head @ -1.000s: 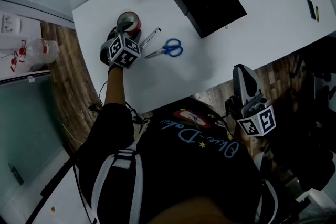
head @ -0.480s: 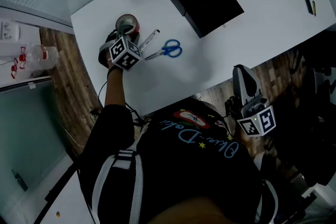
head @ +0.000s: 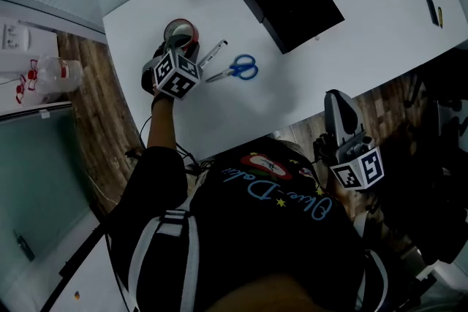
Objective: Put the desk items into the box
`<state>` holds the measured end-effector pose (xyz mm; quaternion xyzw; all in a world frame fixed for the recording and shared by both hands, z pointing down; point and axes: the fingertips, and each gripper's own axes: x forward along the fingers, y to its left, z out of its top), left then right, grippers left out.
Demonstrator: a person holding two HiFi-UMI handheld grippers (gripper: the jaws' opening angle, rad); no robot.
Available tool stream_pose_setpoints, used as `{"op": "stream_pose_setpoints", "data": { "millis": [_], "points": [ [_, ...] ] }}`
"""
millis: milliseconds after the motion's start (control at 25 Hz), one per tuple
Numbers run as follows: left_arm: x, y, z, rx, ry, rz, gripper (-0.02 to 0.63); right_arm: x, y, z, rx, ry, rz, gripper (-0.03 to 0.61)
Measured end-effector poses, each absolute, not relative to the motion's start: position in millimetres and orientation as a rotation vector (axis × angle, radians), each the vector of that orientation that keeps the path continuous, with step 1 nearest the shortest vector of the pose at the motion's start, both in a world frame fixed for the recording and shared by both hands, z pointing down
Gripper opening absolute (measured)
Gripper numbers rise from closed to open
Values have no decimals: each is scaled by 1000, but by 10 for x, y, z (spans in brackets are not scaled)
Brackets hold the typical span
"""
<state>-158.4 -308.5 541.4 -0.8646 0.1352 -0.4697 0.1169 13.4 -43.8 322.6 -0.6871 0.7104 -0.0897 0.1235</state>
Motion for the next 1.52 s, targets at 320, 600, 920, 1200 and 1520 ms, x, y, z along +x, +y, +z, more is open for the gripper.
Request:
{"op": "stream_pose_setpoints", "data": {
  "millis": [320,600,920,1200,1520],
  "points": [
    [-1562,-3021,4989,-2766,562,-1112,89,74,-581,3225,-1953,2114,-264,31],
    [-1615,-2860,4610,-2933,677,-837,89,-48,-747,3232,-1882,2175,-273,31],
    [-1734,-2709,4292,-3035,767,-650,87,-203,-949,3221,-1801,2243,-269,31],
    [-1829,-2668,4054,-3073,799,-441,86,-332,-1004,3233,-1767,2282,-267,31],
    [-1936,-2582,3985,-3033,833,-489,89,-381,-1017,3209,-1745,2312,-254,31]
  ]
}}
